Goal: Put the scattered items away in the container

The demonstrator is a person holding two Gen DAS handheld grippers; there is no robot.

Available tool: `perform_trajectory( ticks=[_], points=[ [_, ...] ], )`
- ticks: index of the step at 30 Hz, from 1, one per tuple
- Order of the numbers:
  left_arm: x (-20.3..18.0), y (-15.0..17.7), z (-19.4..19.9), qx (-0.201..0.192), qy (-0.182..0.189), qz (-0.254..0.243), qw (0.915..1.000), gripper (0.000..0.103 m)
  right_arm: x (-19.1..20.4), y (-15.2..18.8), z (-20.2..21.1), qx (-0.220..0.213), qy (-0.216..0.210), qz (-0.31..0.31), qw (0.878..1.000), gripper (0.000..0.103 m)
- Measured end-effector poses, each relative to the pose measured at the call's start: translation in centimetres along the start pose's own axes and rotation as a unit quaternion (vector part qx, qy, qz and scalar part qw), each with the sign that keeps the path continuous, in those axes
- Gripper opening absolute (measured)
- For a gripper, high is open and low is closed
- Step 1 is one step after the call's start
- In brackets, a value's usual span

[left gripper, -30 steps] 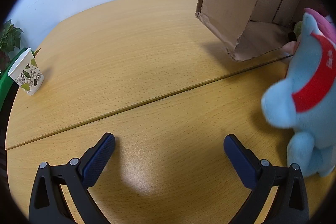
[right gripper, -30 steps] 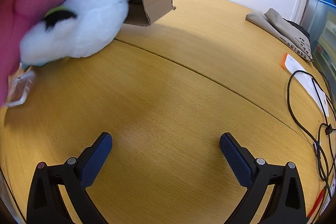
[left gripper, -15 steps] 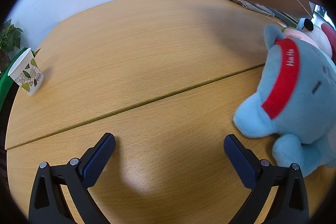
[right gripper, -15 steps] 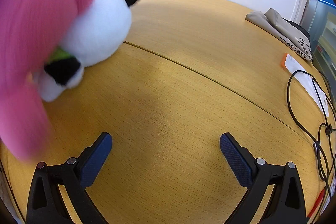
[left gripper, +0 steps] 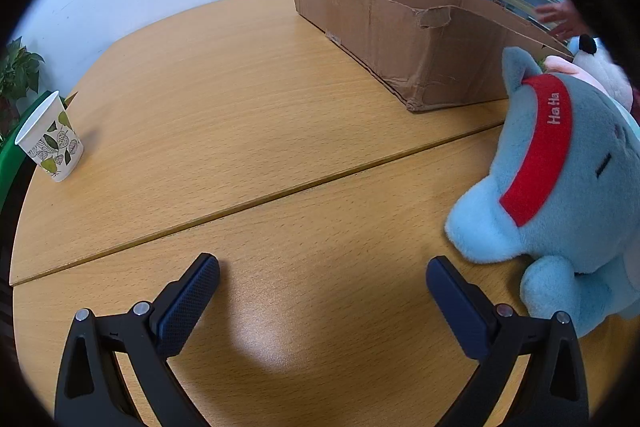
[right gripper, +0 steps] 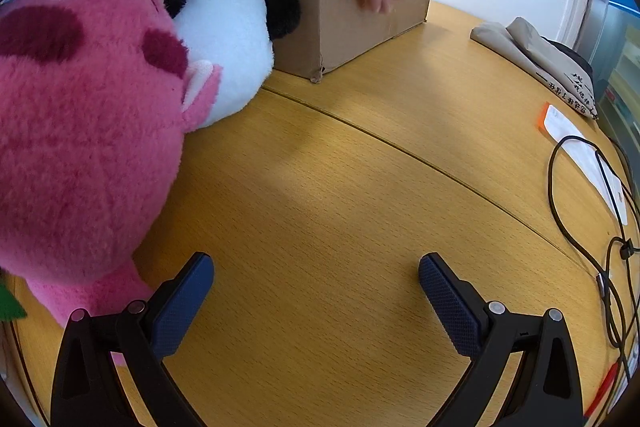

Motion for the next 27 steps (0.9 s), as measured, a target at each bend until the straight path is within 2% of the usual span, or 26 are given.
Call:
perform_trajectory(
  ticks=[27],
  points=[
    [0.04,-0.02,-0.01,0.000,0.000,0.000,1.0000,0.103,0.01,0.00,0.00,0.001,-0.006,0.007,1.000,0.103]
  ],
)
Point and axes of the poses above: each gripper's, at about its wrist camera, not at the fingertips, and z roughly against the way its jaws point, x to its left, y to its underside, the point moved 2 cm from there along -z, roughly the way its jaws point, and after that the axes turned 10 degrees about -y, right-handed, at the moved point
